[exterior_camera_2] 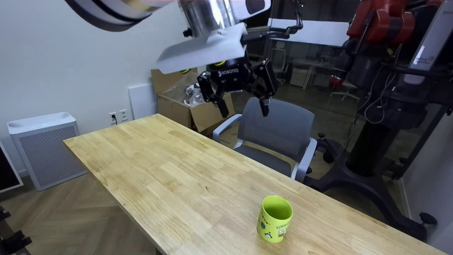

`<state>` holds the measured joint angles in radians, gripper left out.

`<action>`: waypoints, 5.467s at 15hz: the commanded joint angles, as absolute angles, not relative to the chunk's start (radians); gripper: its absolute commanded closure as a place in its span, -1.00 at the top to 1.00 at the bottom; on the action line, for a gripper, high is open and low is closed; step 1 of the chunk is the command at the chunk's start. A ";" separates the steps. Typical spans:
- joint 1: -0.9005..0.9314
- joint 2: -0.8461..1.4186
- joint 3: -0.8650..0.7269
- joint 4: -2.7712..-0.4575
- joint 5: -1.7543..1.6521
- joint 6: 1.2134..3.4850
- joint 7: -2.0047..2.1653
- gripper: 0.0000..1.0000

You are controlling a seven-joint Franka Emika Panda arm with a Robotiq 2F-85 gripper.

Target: Move the yellow mug to the center of the table

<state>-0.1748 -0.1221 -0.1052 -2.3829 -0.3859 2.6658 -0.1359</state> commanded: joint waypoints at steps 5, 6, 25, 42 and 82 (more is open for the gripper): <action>-0.144 -0.031 -0.133 -2.294 -0.270 2.638 -0.328 1.00; -0.127 -0.007 -0.132 -2.280 -0.210 2.638 -0.423 1.00; -0.219 0.168 -0.118 -2.178 0.150 2.514 -0.826 1.00; -0.312 0.397 -0.058 -2.055 0.260 2.571 -1.093 1.00; -0.410 0.771 0.008 -1.708 0.206 2.478 -1.096 -1.00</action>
